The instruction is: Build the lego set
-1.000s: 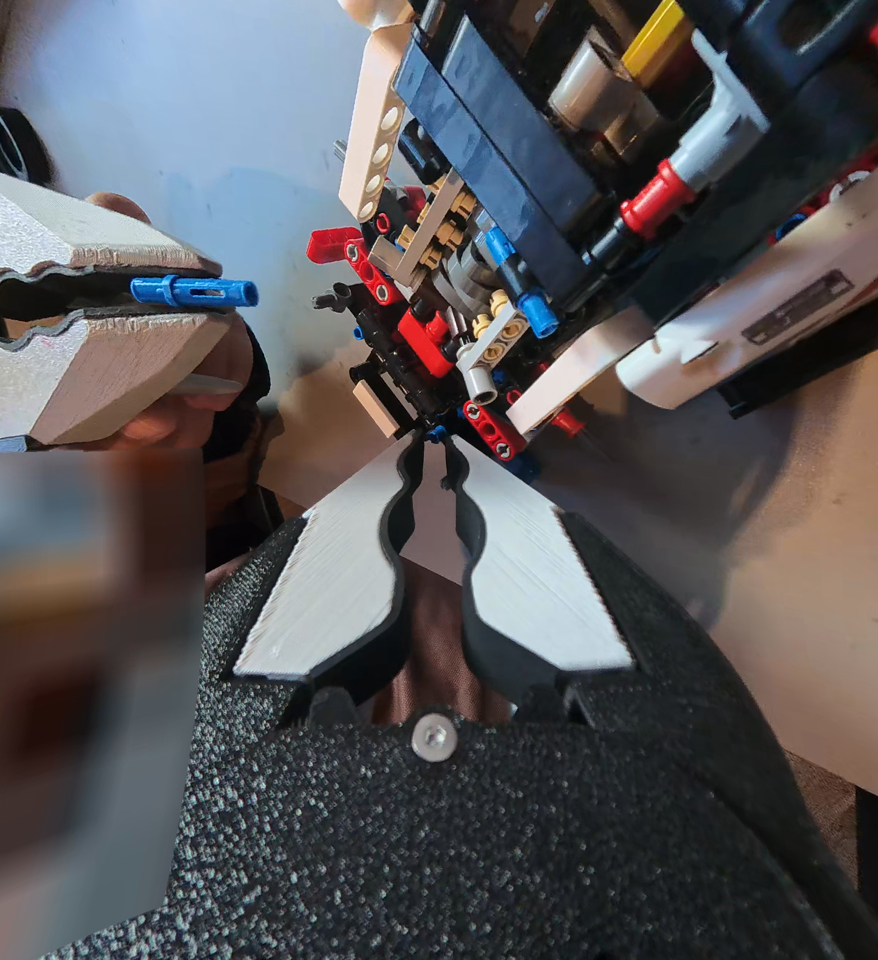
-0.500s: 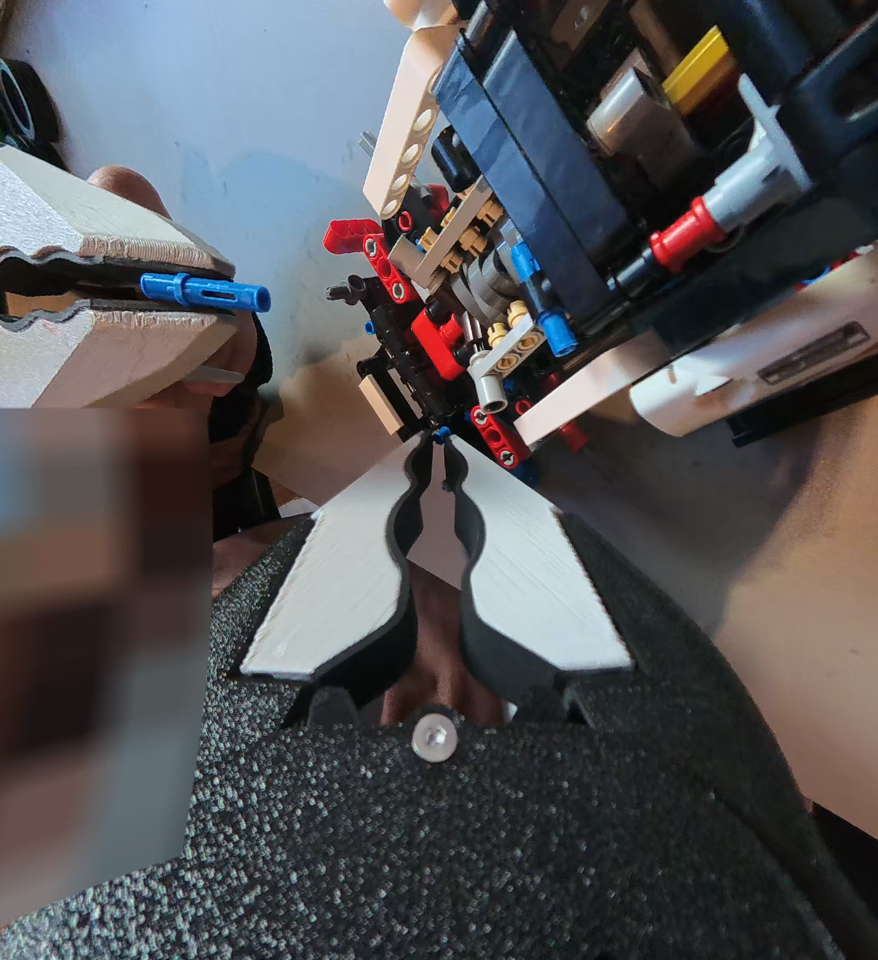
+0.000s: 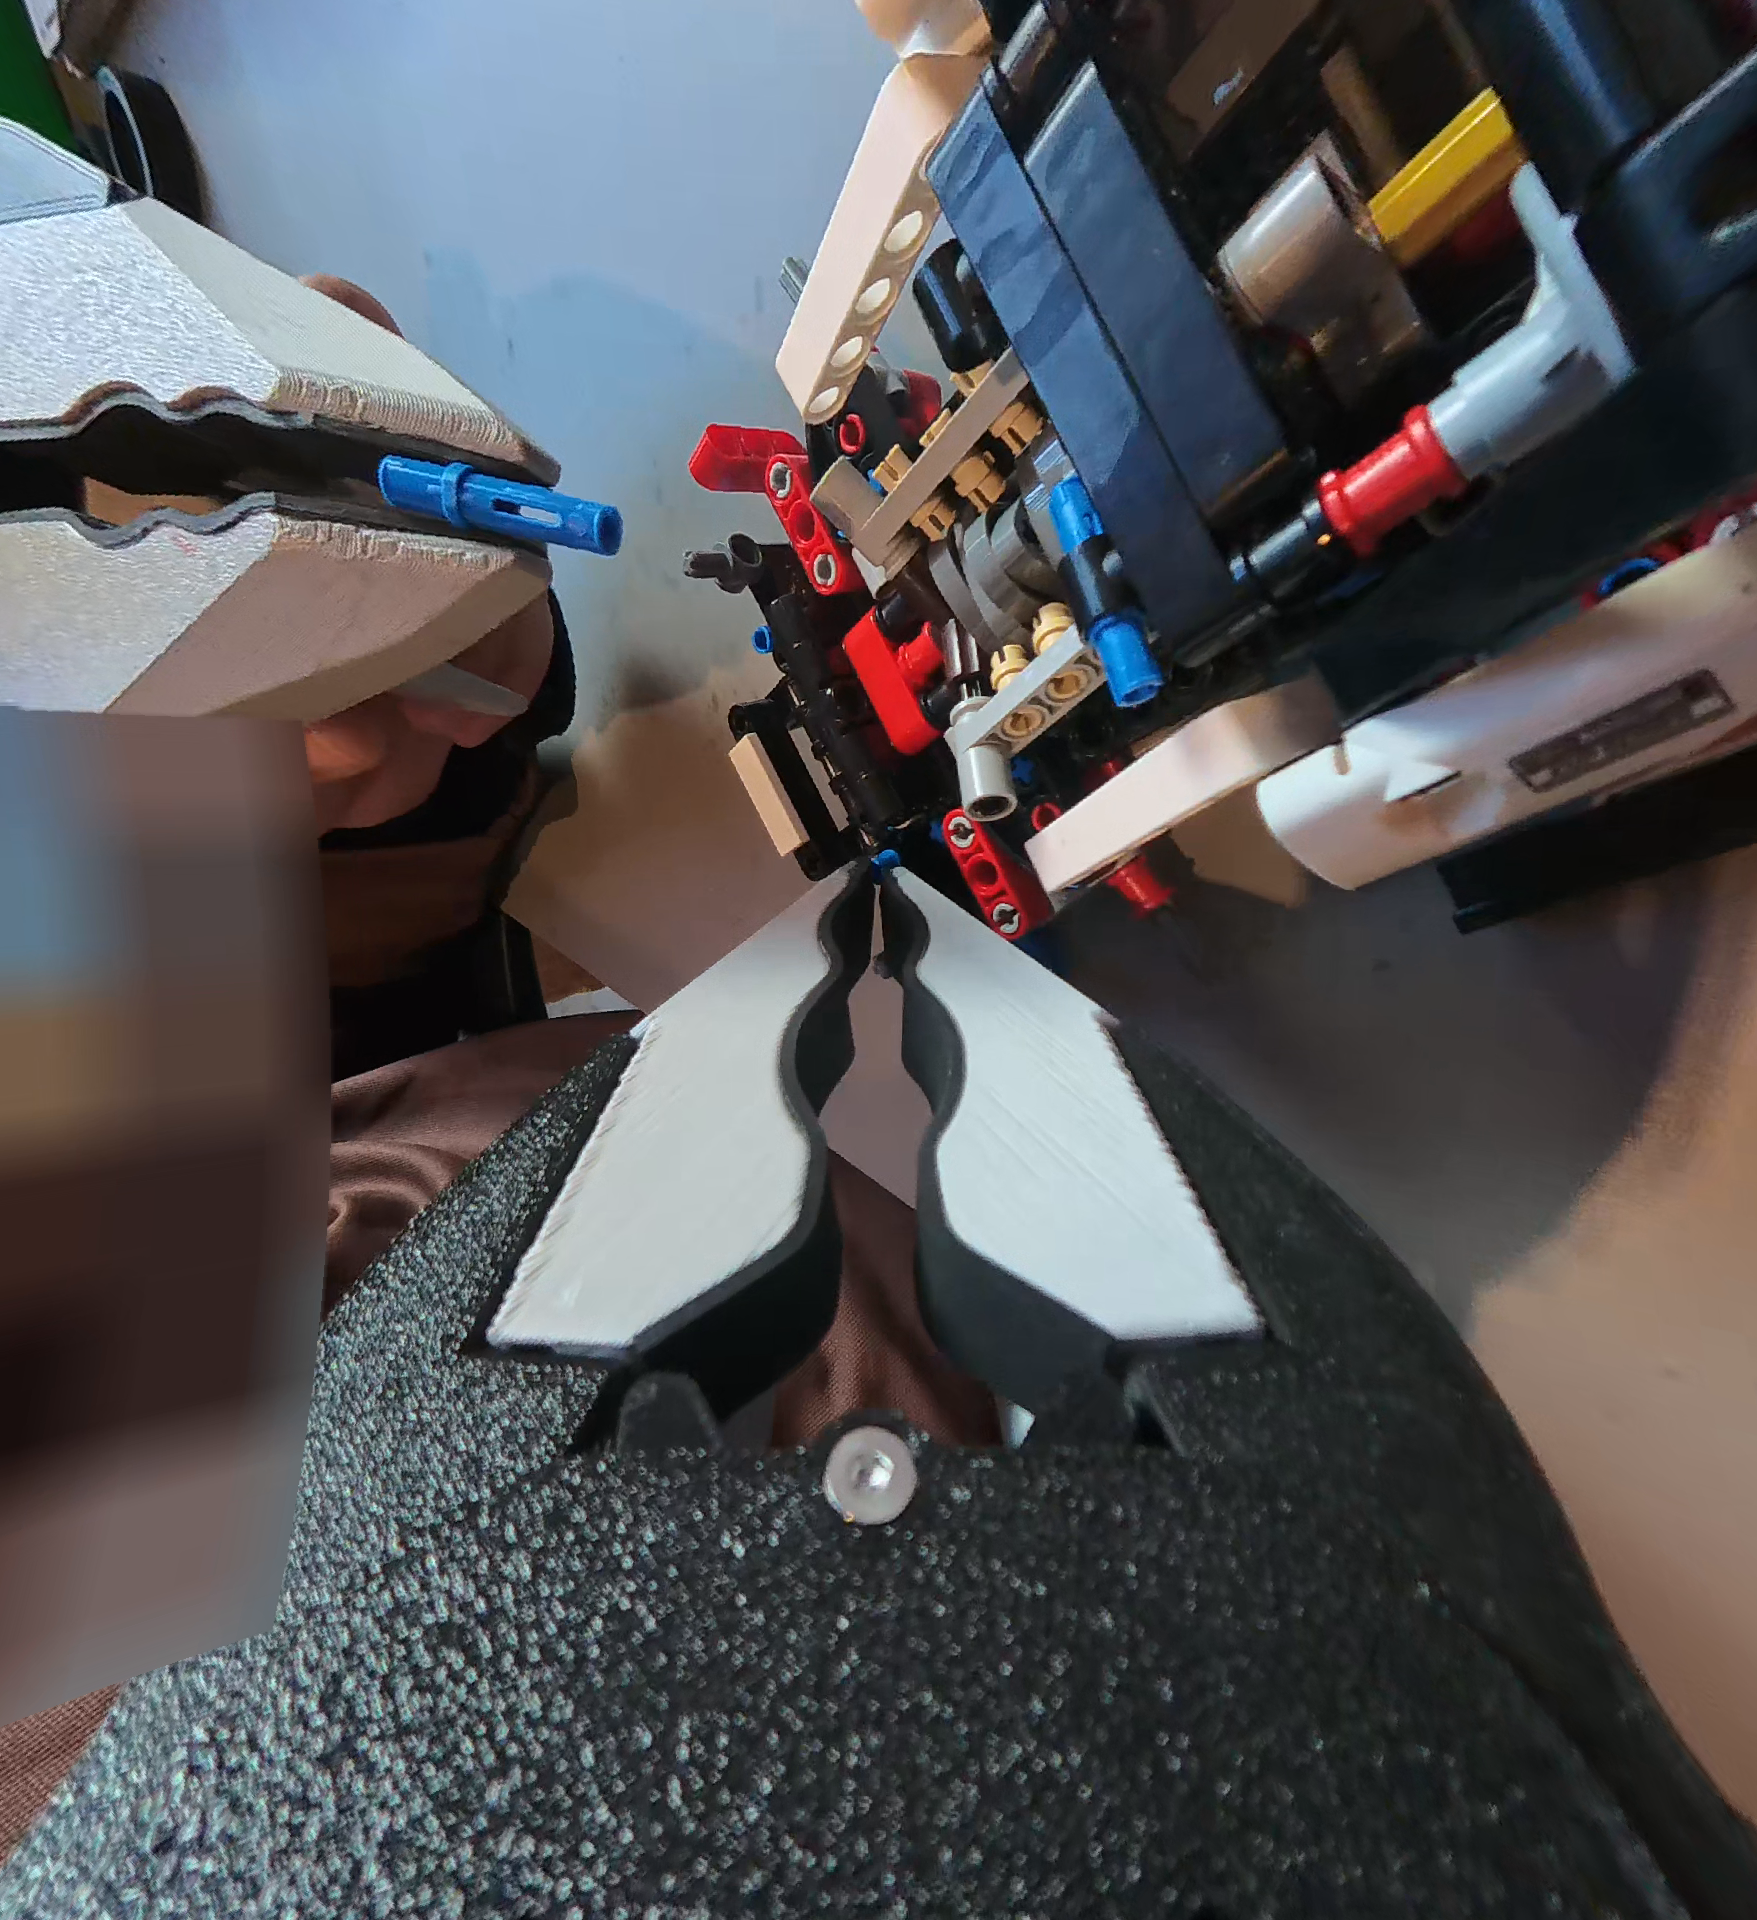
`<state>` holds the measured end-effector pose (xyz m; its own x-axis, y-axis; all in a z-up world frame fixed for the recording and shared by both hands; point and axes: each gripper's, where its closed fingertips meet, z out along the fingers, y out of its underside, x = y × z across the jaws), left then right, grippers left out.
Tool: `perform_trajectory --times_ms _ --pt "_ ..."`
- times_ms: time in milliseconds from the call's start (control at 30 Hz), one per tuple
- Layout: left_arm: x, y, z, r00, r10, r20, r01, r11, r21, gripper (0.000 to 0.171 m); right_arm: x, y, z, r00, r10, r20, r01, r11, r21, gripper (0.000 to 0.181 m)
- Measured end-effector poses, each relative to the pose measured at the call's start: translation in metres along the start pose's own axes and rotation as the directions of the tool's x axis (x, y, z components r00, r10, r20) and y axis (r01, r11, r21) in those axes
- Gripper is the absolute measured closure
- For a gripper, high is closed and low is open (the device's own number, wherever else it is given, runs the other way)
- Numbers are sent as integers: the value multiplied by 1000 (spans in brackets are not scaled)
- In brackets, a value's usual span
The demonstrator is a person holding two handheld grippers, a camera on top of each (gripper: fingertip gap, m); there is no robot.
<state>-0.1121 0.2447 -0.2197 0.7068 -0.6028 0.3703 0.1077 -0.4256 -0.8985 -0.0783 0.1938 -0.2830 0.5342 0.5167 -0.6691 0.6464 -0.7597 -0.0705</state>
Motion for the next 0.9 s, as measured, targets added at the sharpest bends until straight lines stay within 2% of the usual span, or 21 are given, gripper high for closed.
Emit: perform_trajectory --times_ms 233,433,667,800,900 --pt "-4 -6 -6 1000 -18 -2 18 1000 23 170 -2 -4 2 1000 22 11 -23 1000 14 178" --pt "-20 -7 -13 997 -70 14 70 997 40 169 -23 -15 -10 993 -77 91 69 994 88 172" --pt "-28 -12 -18 996 -92 19 90 994 60 170 -40 -27 -34 964 -178 198 136 968 209 179" --pt "-29 -13 -20 993 -117 -1 117 991 62 170 -30 -19 -31 947 -293 130 265 945 192 177" --pt "-29 -16 -23 993 -117 -11 118 990 73 169 -25 -27 -36 913 -403 70 380 899 220 175"
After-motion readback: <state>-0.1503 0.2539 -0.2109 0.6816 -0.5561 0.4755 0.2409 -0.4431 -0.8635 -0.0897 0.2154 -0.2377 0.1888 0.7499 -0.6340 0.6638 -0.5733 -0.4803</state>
